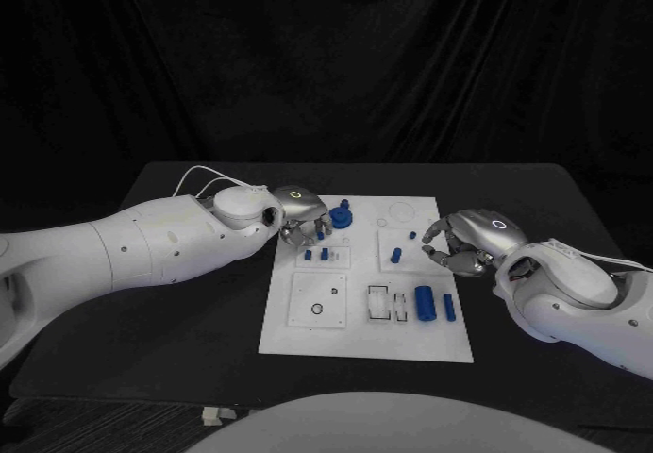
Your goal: Assemble the parts on the task board
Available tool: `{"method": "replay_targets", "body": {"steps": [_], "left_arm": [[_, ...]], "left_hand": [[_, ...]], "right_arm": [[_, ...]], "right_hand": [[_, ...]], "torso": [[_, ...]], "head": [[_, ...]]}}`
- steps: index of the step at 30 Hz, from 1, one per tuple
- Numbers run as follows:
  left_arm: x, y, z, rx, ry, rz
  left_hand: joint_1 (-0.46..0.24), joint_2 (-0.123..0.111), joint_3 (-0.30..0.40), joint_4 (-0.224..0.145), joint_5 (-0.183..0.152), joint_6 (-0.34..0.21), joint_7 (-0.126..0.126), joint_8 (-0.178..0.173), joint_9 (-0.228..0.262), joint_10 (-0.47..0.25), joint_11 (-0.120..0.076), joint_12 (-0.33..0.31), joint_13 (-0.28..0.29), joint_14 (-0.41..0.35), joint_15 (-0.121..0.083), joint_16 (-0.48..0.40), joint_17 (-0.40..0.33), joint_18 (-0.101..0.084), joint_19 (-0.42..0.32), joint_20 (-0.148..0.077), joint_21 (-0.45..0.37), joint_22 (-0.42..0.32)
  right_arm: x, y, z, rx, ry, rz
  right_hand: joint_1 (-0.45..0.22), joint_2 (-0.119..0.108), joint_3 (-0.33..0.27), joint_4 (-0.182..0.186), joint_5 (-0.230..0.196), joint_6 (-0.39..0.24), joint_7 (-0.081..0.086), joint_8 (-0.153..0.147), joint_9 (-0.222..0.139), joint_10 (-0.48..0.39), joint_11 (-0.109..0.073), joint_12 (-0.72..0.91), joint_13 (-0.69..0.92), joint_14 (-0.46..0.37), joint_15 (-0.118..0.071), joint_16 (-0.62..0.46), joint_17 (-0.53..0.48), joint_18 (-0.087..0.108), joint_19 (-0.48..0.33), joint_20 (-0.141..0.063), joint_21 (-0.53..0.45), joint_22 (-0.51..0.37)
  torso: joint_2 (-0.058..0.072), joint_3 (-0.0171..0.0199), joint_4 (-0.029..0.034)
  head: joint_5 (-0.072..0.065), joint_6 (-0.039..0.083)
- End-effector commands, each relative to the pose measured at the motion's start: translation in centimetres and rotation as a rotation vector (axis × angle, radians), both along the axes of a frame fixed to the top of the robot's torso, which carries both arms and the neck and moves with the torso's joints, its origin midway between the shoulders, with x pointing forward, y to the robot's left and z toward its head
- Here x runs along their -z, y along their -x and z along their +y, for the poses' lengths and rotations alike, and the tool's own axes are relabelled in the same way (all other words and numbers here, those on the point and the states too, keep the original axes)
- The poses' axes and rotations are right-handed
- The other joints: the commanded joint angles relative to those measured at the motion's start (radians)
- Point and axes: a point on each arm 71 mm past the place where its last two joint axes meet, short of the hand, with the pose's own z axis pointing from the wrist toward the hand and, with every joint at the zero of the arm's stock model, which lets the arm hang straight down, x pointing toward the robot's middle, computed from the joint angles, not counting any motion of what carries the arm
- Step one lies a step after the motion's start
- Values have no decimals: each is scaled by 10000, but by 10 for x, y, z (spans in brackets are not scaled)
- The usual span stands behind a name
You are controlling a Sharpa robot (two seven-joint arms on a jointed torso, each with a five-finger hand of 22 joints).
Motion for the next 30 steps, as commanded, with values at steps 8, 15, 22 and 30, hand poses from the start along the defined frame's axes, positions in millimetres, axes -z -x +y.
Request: {"method": "replay_targets", "body": {"steps": [8, 15, 22, 30], "left_arm": [[-30, -8, 42, -509, 863, -1685], [-64, -3, 80, -898, 2074, -2195], [-79, 17, 99, -749, 5390, -598], [-72, 37, 106, -1113, 11197, 4113]], "left_hand": [[24, -107, -251, 117, -559, -847, -347, -24, -232, -1179, 16, -147, 256, -894, 97, -887, -1349, 327, -749, 142, -1472, 1119], [430, -576, -994, 1086, -374, -2791, -756, -35, -793, -3855, -272, 301, 522, -7183, 967, -6311, -5518, 609, -5273, 691, -7553, -423], [-1323, -1011, -2687, 1727, 422, -3335, 164, -74, -1018, -7009, -699, 637, 174, -10971, 1131, -10708, -7947, 44, -8963, 1426, -10586, -3113], [-2105, 2062, -4966, 1994, 1711, -6348, -105, -372, -1879, -9734, -1062, -145, -843, -13717, 1064, -13203, -10513, 639, -13412, 663, -10908, -10281]], "right_arm": [[-21, -5, -6, -50, -11, -445], [-76, -33, -1, -457, 780, -1040], [-101, -51, 17, -1214, 1999, -984], [-90, -67, 35, -2611, 2955, -687]], "right_hand": [[111, -319, -2, 1, -444, 117, -4, -143, -74, -335, -124, -1856, -479, 478, -68, -266, -411, 88, 238, -92, -246, 1991], [691, -481, 481, -118, -1863, 149, 44, -360, -118, -3761, -93, -8766, -6127, 494, -60, -310, -422, 66, 261, -127, -231, 2013], [1494, -968, 1712, -666, -3295, -391, -250, -786, -243, -6182, 597, -12010, -9005, 350, 249, -529, -854, 236, -105, 182, -1033, 1787], [640, -1459, -275, 142, -3529, -566, -791, -1114, -413, -6498, 413, -12172, -10237, 549, 100, -162, -2, 131, 144, 43, -627, 1933]], "torso": [[1, -10, -2], [-23, -12, -14], [-17, -22, 7], [-40, -89, 55]], "head": [[306, 2], [442, 2], [495, 2], [421, 2]]}}
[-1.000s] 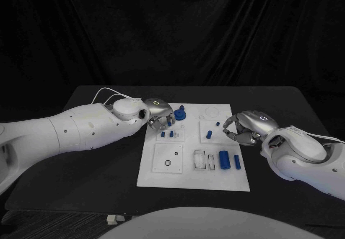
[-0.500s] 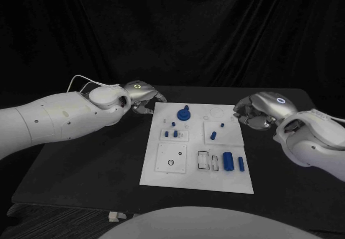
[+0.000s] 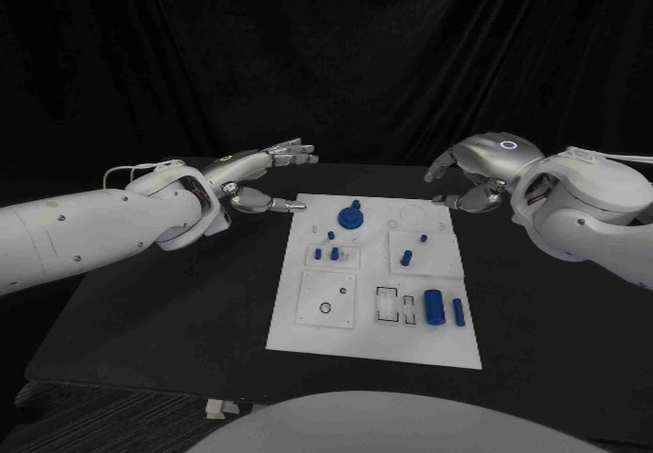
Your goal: Assemble the parts on the task board
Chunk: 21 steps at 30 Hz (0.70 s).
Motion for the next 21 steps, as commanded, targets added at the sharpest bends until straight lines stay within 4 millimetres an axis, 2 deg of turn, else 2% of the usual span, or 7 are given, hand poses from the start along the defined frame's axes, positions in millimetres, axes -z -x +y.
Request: {"method": "replay_targets", "body": {"steps": [1, 5, 9, 13, 15, 19, 21], "left_arm": [[-1, 9, -3, 634, 5562, 2990], [10, 17, -6, 693, 7796, 4469], [16, 24, -9, 826, 8835, 5090], [19, 29, -10, 898, 9369, 5303], [19, 32, -10, 902, 9545, 5263], [18, 35, -11, 917, 9712, 5151], [17, 37, -11, 915, 9775, 5094]], "left_hand": [[-84, 370, -342, 28, 31, -424, -60, -48, -132, -348, -33, -56, -151, -54, 26, -37, -62, 327, -311, 136, -76, -1327], [-301, 566, -741, -4, -234, -686, 2, -73, -158, -681, 80, -86, -202, -54, -9, -37, -62, 492, -468, 296, -215, -3009], [-322, 541, -829, -7, -325, -753, -91, -81, -165, -764, 20, -83, -215, -54, -46, -37, -62, 544, -476, 312, -225, -3150], [-396, 478, -859, 1, -369, -1335, -820, -136, -222, -876, -160, -134, -243, -54, -94, -37, -62, 537, -479, 159, -248, -3403], [-510, 441, -873, -6, -502, -1422, -1095, -142, -229, -904, -92, -145, -250, -54, -171, -37, -62, 455, -478, -10, -264, -3558], [-1084, 908, -1039, -5, -498, -1873, -1043, -190, -278, -966, -450, -289, -282, -54, -766, -37, -62, 65, -475, -985, -284, -3734], [-1132, 1036, -1171, -12, -360, -2064, -1357, -209, -299, -987, -429, -368, -295, -54, -967, -37, -62, -68, -475, -1316, -284, -3734]], "right_arm": [[14, -1, 6, -1129, 1195, 541], [25, -5, 8, -1551, 1670, 638], [37, -6, 8, -1811, 1974, 925], [51, -8, 6, -1960, 2175, 1266], [58, -9, 5, -2002, 2192, 1376], [66, -9, 4, -2046, 2136, 1431], [71, -9, 3, -2065, 2099, 1447]], "right_hand": [[261, 58, -362, 98, 25, -24, -78, -103, -82, -107, 17, -84, -315, 565, -53, 62, 87, -31, 194, -65, 121, 1944], [1014, 141, -346, -43, 387, 160, -73, -172, -197, -166, 14, -200, -857, 580, -61, 94, 184, -47, 234, -57, 176, 1965], [1521, 194, -130, -294, 634, 544, 124, -115, -214, 203, -89, -131, -1253, 585, -115, 104, 231, -58, 259, -83, 226, 1986], [1677, 171, -5, -422, 589, 526, 43, -197, -264, 479, -104, -91, -1445, 597, -131, 123, 293, -61, 262, -105, 232, 1990], [1562, 160, -33, -366, 410, 523, 62, -232, -290, 568, -90, -92, -1543, 595, -126, 116, 282, -57, 253, -105, 206, 1984], [1517, 201, -13, -336, 441, 543, 192, -256, -314, 666, -36, -84, -1634, 588, -100, 100, 252, -45, 230, -91, 139, 1965], [1514, 212, 2, -334, 491, 586, 247, -253, -321, 669, -3, -110, -1697, 581, -80, 85, 221, -42, 221, -78, 115, 1958]], "torso": [[-14, -45, 36], [11, -26, 38], [37, 7, 21], [49, 15, -7], [56, 7, -9], [49, 2, -12], [40, 6, -14]], "head": [[-49, 2], [-47, 2], [-87, 2], [-76, 2], [-87, 2], [-116, 2], [-142, 2]]}}
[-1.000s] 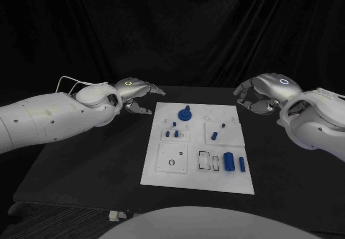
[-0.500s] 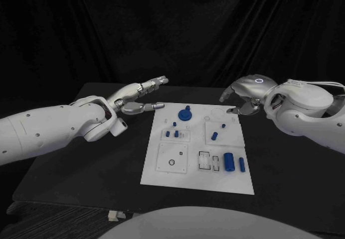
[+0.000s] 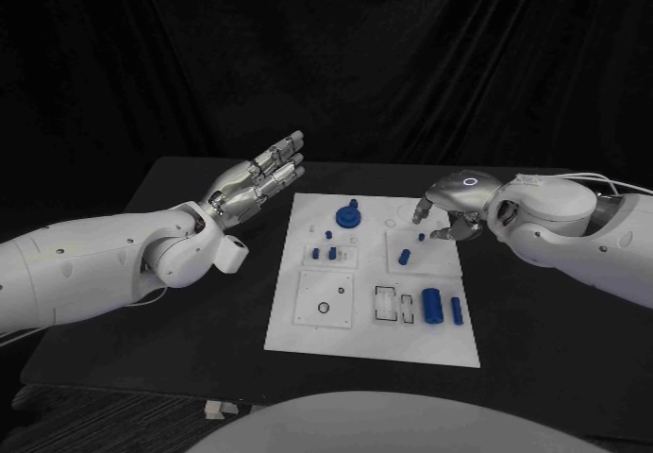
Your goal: Assemble the parts on the task board
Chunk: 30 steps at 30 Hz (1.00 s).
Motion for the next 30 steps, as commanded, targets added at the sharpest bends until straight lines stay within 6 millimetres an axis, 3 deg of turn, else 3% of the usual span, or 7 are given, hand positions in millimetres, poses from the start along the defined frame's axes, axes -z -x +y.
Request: {"method": "replay_targets", "body": {"steps": [1, 3, 9, 14, 18, 23, 30], "left_arm": [[-12, 5, 0, -152, 1573, -792], [-12, 7, -1, -200, 1652, -740], [-13, 11, -1, -364, 1772, -591], [-13, 12, 0, -521, 1714, -568], [-12, 12, 1, -651, 1627, -546], [-9, 12, 3, -828, 1501, -503], [-4, 14, 8, -1067, 1392, -467]], "left_hand": [[-50, 170, -152, -8, 188, -216, -434, -77, -26, -14, 96, -102, -19, -3, -209, -35, -9, -221, -1, -332, -58, -17], [-8, 268, -187, -10, 311, -236, -585, -79, -27, -20, 151, -151, -27, -3, -130, -35, -9, -284, -1, -306, -58, -17], [215, 431, -280, -15, 603, -128, -347, -62, -11, -17, 138, -115, -19, -3, 101, -35, -9, -277, -1, -69, -58, -17], [175, 606, -466, -11, 462, -402, 137, -103, -52, -23, -208, -176, -31, -3, -651, -35, -9, -208, -1, -749, -58, -17], [155, 731, -577, -11, 458, -727, 512, -153, -103, -39, -60, -406, -72, -3, -1082, -35, -9, -107, -1, -1079, -58, -17], [152, 809, -668, -13, 483, -898, 871, -185, -137, -30, 169, -658, -120, -3, -1134, -35, -9, -157, -1, -1195, -58, -17], [279, 816, -683, -21, 679, -865, 700, -176, -128, -29, 100, -648, -117, -3, -1069, -35, -9, -209, -1, -1160, -58, -17]], "right_arm": [[8, 1, 0, -467, 134, 77], [12, 1, -1, -488, 88, 82], [20, 1, -5, -520, -137, -46], [23, 1, -7, -551, -444, -339], [25, 0, -8, -489, -578, -500], [28, -2, -10, -324, -543, -524], [31, -4, -12, -71, -587, -654]], "right_hand": [[-95, 53, 21, 27, 70, 68, 109, -21, -16, 60, 53, -7, -99, 584, 10, 10, 134, -38, 180, -30, -91, 1955], [-96, 60, 39, 27, 65, 130, 248, -26, -34, 144, 95, -13, -194, 579, 48, -1, 119, -36, 173, 3, -110, 1950], [-144, 76, 186, 78, -4, 328, 464, -15, -66, 747, 48, 66, -404, 581, 39, -6, 127, -27, 169, 25, -128, 1948], [-118, 77, 401, 99, 122, 560, 746, 33, -67, 1092, 138, 4, -575, 585, 82, -4, 142, -32, 180, 40, -121, 1951], [-90, 16, 571, 84, 268, 482, 855, -87, -148, 1144, 223, -177, -745, 590, 144, 5, 167, -33, 183, 91, -122, 1951], [-83, -11, 609, 70, 286, 469, 854, -120, -175, 1074, 228, -275, -787, 588, 153, 3, 163, -25, 171, 103, -153, 1942], [-21, 8, 720, 18, 481, 521, 844, -134, -199, 1046, 229, -384, -795, 584, 155, -5, 150, -14, 152, 111, -198, 1929]], "torso": [[-16, 9, -8], [-20, 12, -11], [-9, 26, -22], [-12, 31, -31], [-13, 30, -33], [-23, 29, -22], [-15, 27, -26]], "head": [[-55, 2], [-97, 2], [-167, 2], [-163, 2], [-183, 2], [-204, 2], [-177, 2]]}}
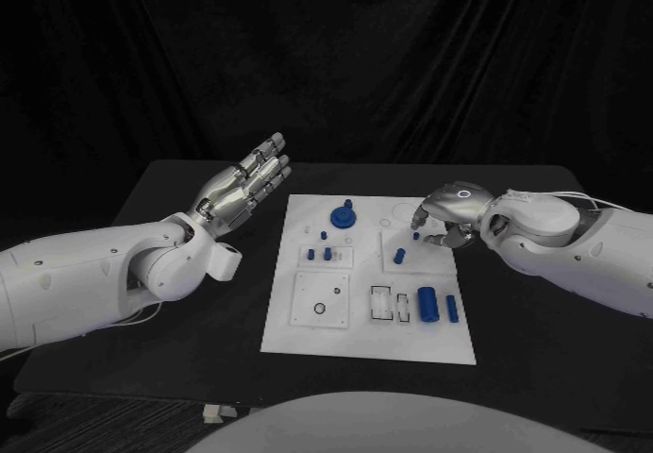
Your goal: Assemble the parts on the task board
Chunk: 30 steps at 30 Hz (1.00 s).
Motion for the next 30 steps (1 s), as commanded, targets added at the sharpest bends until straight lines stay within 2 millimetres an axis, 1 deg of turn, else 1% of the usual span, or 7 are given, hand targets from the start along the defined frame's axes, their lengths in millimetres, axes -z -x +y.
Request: {"method": "replay_targets", "body": {"steps": [1, 5, 11, 14, 18, 22, 30], "left_arm": [[-7, 1, 4, -385, 614, -1015], [-5, 2, 5, -388, 592, -949], [-5, 3, 8, -421, 569, -896], [-5, 4, 9, -452, 548, -875], [-4, 4, 11, -423, 534, -801], [-4, 5, 10, -334, 542, -699], [-3, 4, 9, -218, 551, -592]], "left_hand": [[81, 43, -78, -10, 152, 46, -138, -20, -1, 1, -28, -13, -1, 13, -1014, -36, -16, 13, 11, -622, -58, -10], [324, 80, -32, -9, 455, 115, -128, -5, 15, 2, 16, 23, 8, 13, -891, -36, -16, 0, 11, -519, -58, -10], [415, 19, -65, -9, 403, 169, -114, 7, 26, 4, 48, 59, 17, 13, -796, -36, -16, -14, 11, -438, -58, -10], [426, -1, -79, -6, 386, 167, -122, 6, 25, 5, 42, 58, 17, 13, -754, -36, -16, -20, 11, -404, -58, -10], [495, 25, -75, -5, 450, 170, -69, 5, 25, 6, 105, 60, 17, 13, -572, -36, -16, -55, 11, -260, -58, -10], [632, 108, -41, -4, 545, 183, 77, 7, 27, 6, 269, 64, 19, 13, -251, -36, -16, -146, 11, -33, -58, -10], [668, 129, -38, -5, 568, 207, 97, 13, 33, 7, 322, 79, 22, 13, -188, -36, -16, -166, 11, 17, -58, -10]], "right_arm": [[0, -2, -1, 192, -143, -358], [3, -4, -1, 337, 4, -241], [10, -4, 1, 368, 139, -36], [14, -4, 2, 344, 123, -6], [18, -4, 4, 299, 63, -31], [23, -5, 6, 270, 97, 39], [27, -7, 9, 227, 75, 22]], "right_hand": [[43, -45, 94, -24, 135, 68, 17, -39, -20, -77, 9, -68, -15, 575, 70, -8, 142, -9, 184, 74, -56, 1918], [42, -60, 108, -38, 155, 69, 12, -50, -29, -111, 8, -109, -17, 567, 69, -27, 101, 1, 166, 74, -103, 1904], [-66, -34, 157, 1, -32, 303, -27, 35, 5, 174, -31, -54, 18, 565, 44, -31, 103, 3, 159, 60, -107, 1904], [-147, -52, 163, 30, -107, 405, 7, 68, 28, 335, 0, -31, 23, 561, 57, -42, 82, 4, 155, 60, -117, 1901], [-142, -35, 200, 22, -84, 459, 36, 83, 39, 440, 22, -18, 26, 564, 82, -38, 94, 1, 156, 72, -113, 1902], [-138, -35, 246, 5, -23, 531, 46, 106, 56, 583, 26, 1, 31, 564, 104, -37, 97, 1, 153, 89, -118, 1901], [-21, 44, 449, -103, 175, 787, 21, 210, 133, 931, -10, 14, 29, 567, 127, -29, 117, 1, 153, 118, -111, 1903]], "torso": [[3, -2, -1], [1, -4, 5], [4, -2, 9], [-3, 0, 8], [-7, -2, 4], [4, -2, 2], [-4, 0, 9]], "head": [[18, 2], [-28, 2], [-113, 2], [-57, 2], [-16, 2], [-45, 2], [-62, 2]]}}
